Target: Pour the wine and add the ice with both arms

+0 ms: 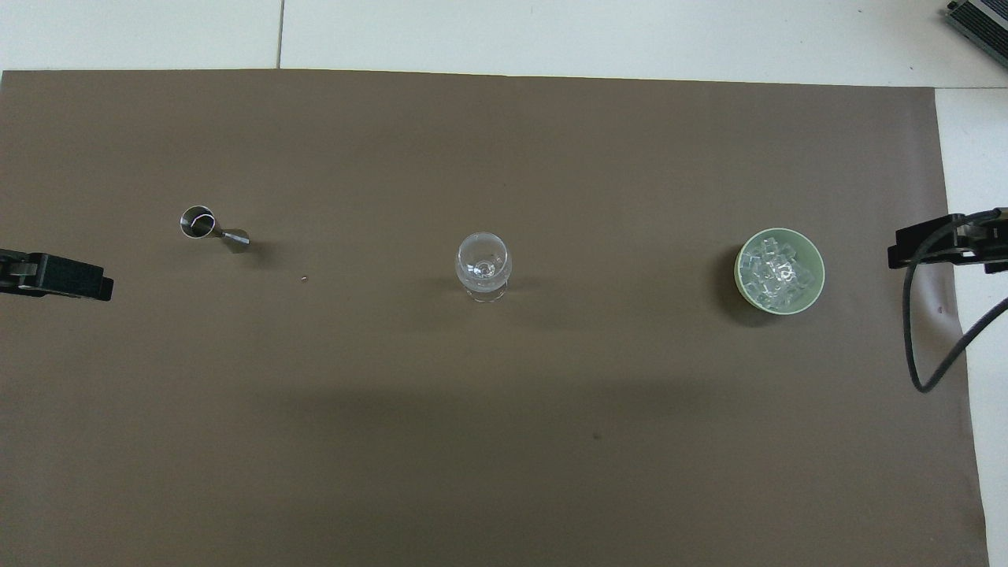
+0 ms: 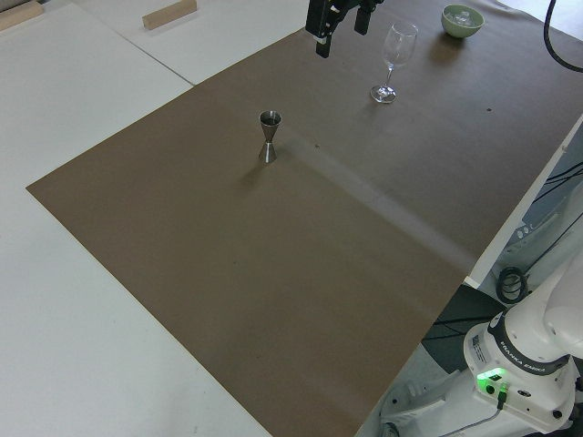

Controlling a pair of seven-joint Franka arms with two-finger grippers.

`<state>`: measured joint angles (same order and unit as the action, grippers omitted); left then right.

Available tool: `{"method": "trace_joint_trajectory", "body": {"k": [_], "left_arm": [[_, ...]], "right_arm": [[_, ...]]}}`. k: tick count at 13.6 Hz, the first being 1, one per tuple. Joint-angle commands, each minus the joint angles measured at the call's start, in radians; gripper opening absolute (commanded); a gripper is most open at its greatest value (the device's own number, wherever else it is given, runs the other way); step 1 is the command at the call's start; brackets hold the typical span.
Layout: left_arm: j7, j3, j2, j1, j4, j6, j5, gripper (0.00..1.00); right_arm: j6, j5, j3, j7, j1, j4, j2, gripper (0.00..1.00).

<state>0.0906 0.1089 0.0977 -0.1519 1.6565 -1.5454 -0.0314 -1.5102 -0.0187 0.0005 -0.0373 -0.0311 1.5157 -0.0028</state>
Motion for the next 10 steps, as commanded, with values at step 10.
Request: {"method": "trace_joint_trajectory", "body": {"k": [10], "left_arm": [[-0.034,0.009,0.043,0.037,0.103,-0.106,0.013,1.00]], "right_arm": [[0.001,0.017,-0.002,0.004,0.000,0.017,-0.017,1.00]]}}
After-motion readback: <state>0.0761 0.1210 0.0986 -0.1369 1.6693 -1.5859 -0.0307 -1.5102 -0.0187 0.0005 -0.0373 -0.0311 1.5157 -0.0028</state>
